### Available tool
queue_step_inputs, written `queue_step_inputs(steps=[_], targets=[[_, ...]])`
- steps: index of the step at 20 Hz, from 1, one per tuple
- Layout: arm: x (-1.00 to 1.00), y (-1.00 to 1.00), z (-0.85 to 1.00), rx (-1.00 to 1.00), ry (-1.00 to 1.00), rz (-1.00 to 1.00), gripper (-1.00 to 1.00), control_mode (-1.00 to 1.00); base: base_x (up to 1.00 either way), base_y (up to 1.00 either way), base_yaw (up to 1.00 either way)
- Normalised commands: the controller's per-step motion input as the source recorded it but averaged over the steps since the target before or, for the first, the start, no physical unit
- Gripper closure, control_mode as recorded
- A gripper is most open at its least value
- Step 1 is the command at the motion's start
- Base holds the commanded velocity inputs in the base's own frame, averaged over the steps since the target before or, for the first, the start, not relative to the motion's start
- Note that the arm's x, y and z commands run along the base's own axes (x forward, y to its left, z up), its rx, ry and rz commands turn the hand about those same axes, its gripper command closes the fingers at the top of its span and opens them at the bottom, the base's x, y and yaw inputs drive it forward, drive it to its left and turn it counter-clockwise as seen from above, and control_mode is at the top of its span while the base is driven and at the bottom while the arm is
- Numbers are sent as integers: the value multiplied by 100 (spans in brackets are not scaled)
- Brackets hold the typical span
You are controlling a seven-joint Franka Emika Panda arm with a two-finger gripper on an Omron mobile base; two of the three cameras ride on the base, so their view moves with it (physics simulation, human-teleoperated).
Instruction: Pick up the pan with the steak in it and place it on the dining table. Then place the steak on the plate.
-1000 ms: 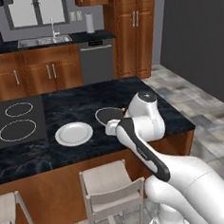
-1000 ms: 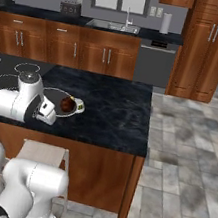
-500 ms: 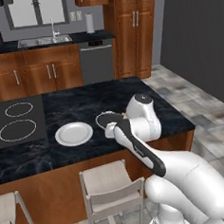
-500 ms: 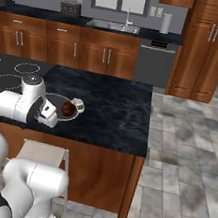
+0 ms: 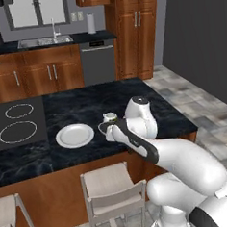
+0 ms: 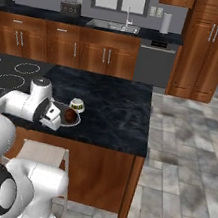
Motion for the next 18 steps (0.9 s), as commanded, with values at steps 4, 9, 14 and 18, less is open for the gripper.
queue_step_inputs(steps=[4,9,14,18], targets=[[36,0,-14,-2,11,-6,100,-100,0,0,0],[24,-2,-14,-2,9,-11,100,-100,0,0,0],[9,-21,-14,0,2,-8,100,-100,0,0,0],[20,-28,-20,0,0,-7,100,-100,0,0,0]])
